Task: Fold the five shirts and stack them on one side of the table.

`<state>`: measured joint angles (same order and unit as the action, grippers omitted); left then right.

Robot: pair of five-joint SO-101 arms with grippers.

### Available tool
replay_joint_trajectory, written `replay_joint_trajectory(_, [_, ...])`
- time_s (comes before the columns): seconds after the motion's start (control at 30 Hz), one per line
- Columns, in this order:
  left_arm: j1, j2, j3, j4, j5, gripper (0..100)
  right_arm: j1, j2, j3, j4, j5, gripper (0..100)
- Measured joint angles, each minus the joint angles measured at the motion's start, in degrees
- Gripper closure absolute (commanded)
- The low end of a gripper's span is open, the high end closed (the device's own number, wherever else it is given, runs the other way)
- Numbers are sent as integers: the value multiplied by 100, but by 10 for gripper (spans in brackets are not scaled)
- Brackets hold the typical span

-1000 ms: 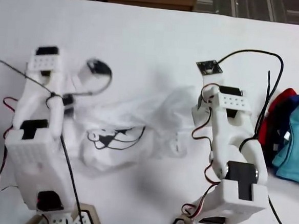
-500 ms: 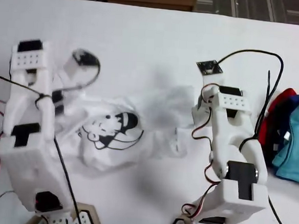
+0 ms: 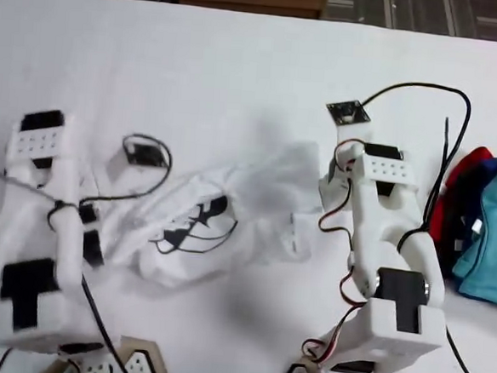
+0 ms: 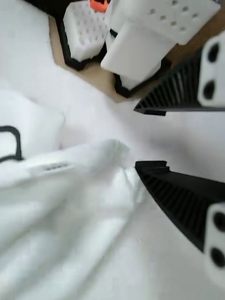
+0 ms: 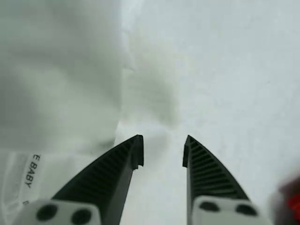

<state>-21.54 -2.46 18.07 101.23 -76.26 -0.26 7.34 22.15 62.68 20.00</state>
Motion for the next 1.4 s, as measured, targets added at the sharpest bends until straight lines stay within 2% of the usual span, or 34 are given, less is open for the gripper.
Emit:
replay_joint_trajectory(0.2, [18, -9, -800, 0, 0, 804, 0, 0, 0, 0, 0, 847])
replay_joint_trajectory(0.37, [325, 1213, -1275, -273, 149, 804, 0, 0, 0, 0, 0, 847])
replay_joint_trajectory(0.63, [853, 3130, -2198, -149, 176, 808, 0, 0, 0, 0, 0, 847])
replay_joint_trajectory(0.73, [993, 3464, -2233, -149, 176, 867, 0, 0, 0, 0, 0, 847])
replay_joint_trajectory(0.83, [1055, 3604, -2400, -149, 176, 980, 0, 0, 0, 0, 0, 847])
replay_joint_trajectory(0.97, [1116, 3631, -2787, -97, 360, 978, 0, 0, 0, 0, 0, 847])
replay_joint_trajectory(1.1, [1046, 3631, -3464, -88, 879, 978, 0, 0, 0, 0, 0, 847])
replay_joint_trajectory(1.33, [325, 3684, -5591, -62, 1688, 977, 0, 0, 0, 0, 0, 847])
replay_joint_trajectory(1.4, [220, 3666, -5811, 0, 1785, 976, 0, 0, 0, 0, 0, 847])
